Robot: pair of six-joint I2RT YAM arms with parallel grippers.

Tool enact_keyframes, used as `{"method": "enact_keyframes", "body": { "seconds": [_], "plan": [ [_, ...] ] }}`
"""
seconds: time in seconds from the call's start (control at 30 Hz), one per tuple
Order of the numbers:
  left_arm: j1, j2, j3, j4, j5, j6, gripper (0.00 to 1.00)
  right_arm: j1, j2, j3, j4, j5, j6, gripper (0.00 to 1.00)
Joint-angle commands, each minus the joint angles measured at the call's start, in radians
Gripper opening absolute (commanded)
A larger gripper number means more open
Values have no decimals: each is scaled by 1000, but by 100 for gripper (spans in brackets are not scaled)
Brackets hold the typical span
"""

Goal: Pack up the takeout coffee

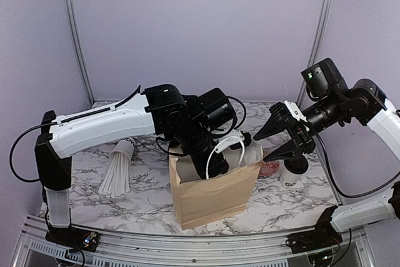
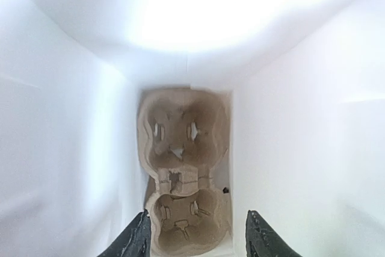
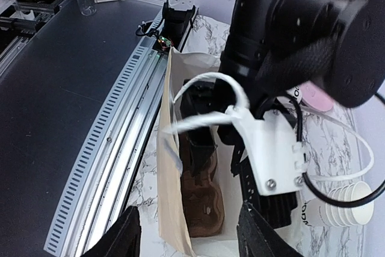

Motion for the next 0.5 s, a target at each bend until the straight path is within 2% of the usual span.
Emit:
{"method": "enact_keyframes", "body": {
  "seconds": [0.0,0.27,0.47],
  "plan": [
    [-4,-52,57,-22,1,9,54,-24,-4,-5,5,-20,19,54],
    [-2,-151,104,-12,-49,-6,55,-32,2,-8,9,-52,41,56],
    [0,-242,78,21,-147,-44,56,-28,47,-36,19,-120,42,67]
  ]
}}
